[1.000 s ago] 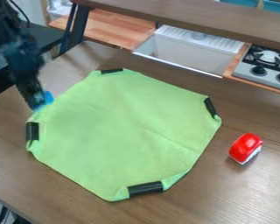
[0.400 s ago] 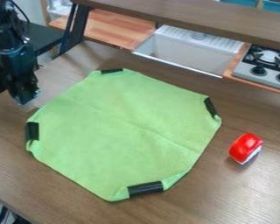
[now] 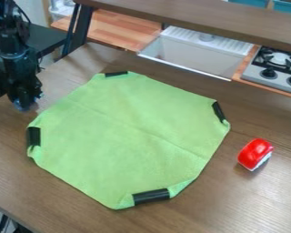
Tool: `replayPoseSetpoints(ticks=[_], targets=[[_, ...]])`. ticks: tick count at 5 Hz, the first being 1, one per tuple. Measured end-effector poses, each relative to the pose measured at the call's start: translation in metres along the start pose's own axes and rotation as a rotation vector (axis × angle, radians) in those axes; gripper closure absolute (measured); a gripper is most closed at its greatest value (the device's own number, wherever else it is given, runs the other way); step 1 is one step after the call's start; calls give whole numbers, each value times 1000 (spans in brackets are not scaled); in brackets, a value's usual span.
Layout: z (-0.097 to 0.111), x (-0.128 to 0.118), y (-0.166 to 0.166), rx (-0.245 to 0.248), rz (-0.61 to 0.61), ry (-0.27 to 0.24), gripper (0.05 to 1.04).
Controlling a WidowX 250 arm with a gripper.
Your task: Move the blue figure to the left edge of the cloth
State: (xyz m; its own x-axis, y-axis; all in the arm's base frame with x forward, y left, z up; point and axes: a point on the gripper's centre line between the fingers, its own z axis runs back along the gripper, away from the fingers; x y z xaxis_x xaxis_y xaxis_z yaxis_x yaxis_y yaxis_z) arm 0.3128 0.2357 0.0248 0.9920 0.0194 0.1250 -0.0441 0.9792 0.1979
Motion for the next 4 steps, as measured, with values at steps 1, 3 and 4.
replayPoseSetpoints(ticks=[1, 3, 4], targets=[[0, 1, -3, -17, 1, -9, 364], [12, 0, -10, -85, 0, -54, 83], [17, -5, -12, -131, 10, -52, 83]])
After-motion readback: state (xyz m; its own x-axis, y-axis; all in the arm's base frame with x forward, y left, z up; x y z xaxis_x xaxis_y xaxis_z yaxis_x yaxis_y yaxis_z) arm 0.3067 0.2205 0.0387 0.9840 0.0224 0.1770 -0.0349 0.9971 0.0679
